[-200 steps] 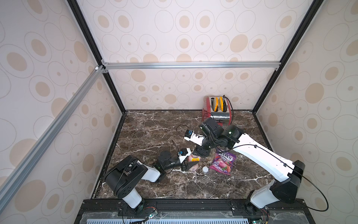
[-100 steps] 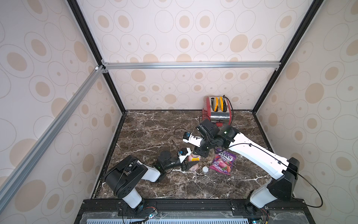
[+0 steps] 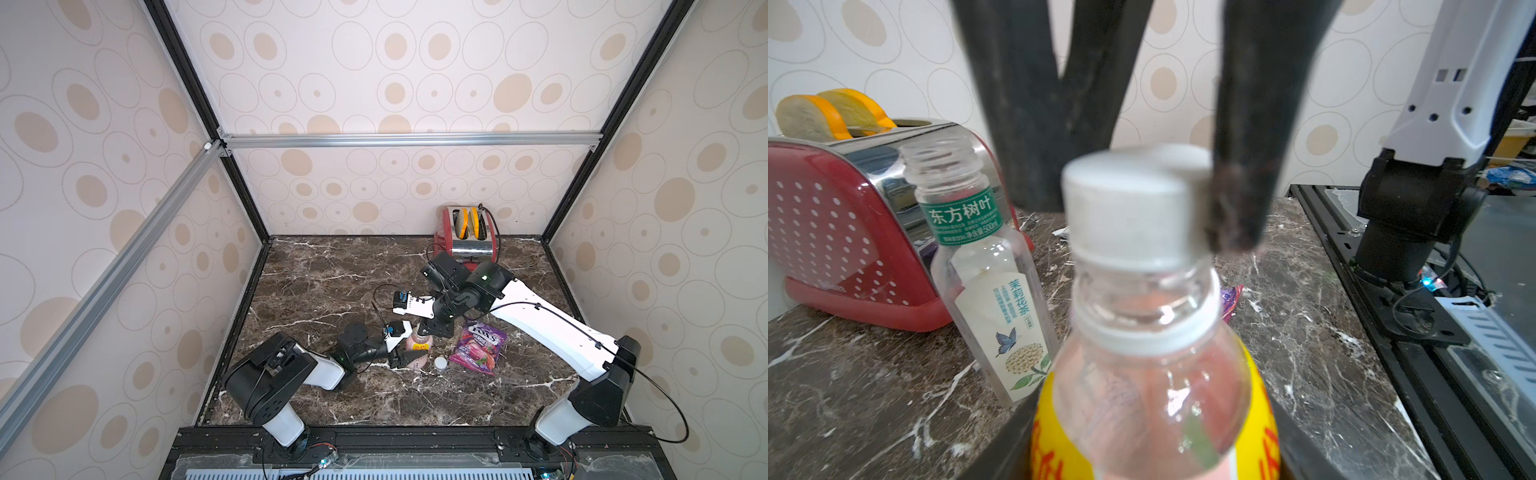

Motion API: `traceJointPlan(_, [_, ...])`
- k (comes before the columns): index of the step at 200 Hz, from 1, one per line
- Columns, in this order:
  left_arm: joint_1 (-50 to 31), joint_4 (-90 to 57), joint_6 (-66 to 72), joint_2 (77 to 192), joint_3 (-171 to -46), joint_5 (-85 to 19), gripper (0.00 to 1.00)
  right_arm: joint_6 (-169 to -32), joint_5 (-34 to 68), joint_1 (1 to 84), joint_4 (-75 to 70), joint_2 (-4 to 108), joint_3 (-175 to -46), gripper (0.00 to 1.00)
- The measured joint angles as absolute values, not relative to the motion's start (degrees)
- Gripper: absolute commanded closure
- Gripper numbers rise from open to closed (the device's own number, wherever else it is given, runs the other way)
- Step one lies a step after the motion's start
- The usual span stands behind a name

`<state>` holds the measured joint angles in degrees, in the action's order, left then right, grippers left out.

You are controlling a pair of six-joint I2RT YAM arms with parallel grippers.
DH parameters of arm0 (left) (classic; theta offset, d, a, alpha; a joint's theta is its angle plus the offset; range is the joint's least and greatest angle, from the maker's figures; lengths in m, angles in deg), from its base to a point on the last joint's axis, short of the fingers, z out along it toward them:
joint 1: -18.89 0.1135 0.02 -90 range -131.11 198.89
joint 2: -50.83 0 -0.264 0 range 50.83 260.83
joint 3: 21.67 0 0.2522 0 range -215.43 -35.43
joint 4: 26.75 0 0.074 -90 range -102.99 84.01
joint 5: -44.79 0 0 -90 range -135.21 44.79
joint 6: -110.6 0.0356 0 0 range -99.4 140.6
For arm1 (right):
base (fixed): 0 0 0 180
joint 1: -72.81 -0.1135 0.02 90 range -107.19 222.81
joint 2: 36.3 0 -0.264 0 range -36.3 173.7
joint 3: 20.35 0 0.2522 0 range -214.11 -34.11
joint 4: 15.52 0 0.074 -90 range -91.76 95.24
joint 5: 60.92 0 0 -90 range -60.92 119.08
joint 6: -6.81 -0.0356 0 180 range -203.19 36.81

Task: Screw on the bottle caps
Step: Screw the bottle cap onto the plastic bottle.

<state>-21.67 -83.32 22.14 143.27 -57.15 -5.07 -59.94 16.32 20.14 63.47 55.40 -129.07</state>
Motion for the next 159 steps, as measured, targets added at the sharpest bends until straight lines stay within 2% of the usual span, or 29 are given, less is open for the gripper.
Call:
traceJointPlan(61, [-21.67,-82.57,22.12,143.08,-57.37,-5.03,0.34,-58.57,13.68,20.23,64.96,55.99,-129.64,0.76])
traceJointPlan(159, [-21.67,-82.29,21.84,143.08,-57.56,-5.27,0.34,-59.16,16.59,20.23,62.25,55.99,-129.18,0.72])
